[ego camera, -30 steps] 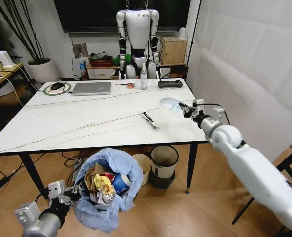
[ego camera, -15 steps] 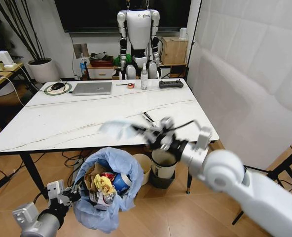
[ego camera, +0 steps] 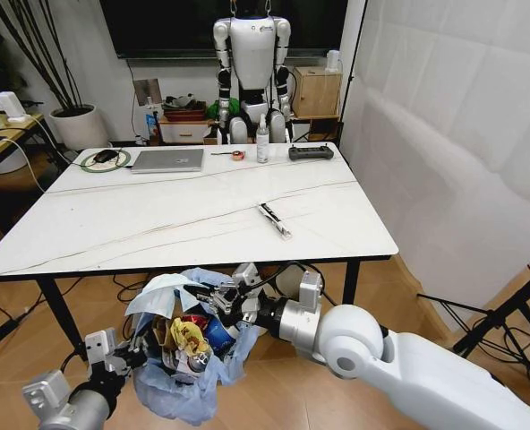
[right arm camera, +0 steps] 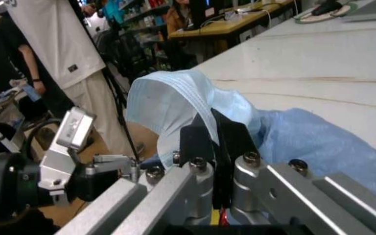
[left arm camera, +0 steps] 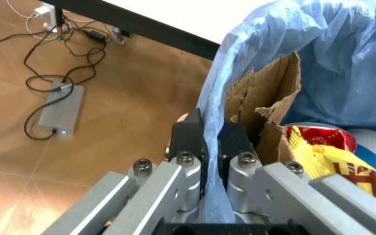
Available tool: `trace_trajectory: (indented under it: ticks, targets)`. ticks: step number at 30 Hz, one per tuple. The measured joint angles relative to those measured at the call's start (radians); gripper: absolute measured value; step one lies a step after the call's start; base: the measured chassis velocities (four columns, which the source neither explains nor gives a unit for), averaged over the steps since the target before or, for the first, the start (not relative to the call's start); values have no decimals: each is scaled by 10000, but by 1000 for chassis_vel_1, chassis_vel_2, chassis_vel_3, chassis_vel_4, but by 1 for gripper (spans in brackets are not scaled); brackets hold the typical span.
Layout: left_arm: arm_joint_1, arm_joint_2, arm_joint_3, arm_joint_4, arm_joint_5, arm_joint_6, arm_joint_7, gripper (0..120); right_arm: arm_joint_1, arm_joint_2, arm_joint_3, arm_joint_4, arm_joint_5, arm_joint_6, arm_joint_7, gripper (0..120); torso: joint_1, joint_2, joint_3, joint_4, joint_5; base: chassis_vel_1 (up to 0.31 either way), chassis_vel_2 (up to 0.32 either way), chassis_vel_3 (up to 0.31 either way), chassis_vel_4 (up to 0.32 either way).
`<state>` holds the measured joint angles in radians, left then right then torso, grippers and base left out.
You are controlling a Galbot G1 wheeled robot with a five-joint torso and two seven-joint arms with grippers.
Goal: Pick up the trash bin and place the trash from the table into it.
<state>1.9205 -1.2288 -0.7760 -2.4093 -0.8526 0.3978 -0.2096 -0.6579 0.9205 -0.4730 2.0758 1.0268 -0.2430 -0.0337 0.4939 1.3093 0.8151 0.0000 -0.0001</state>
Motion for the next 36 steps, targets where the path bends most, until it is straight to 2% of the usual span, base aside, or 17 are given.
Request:
trace_trajectory:
  ticks: [21, 23, 24, 30, 32, 36]
  targets:
    - [-32, -95, -81, -67, -58, 3, -33, 0, -418, -154, -157, -66, -799, 10, -26, 0, 0, 0, 0, 0, 1, 0, 0, 0, 0]
    - [-41, -87, -97, -67, -64, 3, -39, 0, -411, -181, -145, -63, -873, 9, -28, 8, 0, 0, 0, -1, 1, 0, 0, 0, 0]
    - [-41, -87, -97, -67, -64, 3, -39, 0, -411, -181, -145, -63, -873, 9, -28, 8, 0, 0, 0, -1, 1, 0, 0, 0, 0]
    - [-79, -76, -123, -64, -109, 12, -78, 0, -400, -235, -108, -6, -990, 12, -80, 34, 0, 0, 0, 0, 1, 0, 0, 0, 0]
    - [-84, -70, -128, -59, -115, 13, -79, 0, -405, -259, -93, 14, -995, 15, -80, 38, 0, 0, 0, 0, 2, 0, 0, 0, 0]
    - [-129, -49, -136, 46, -126, 14, -82, 0, -416, -419, -26, 177, -1002, 33, -79, 56, 0, 0, 0, 0, 2, 0, 0, 0, 0]
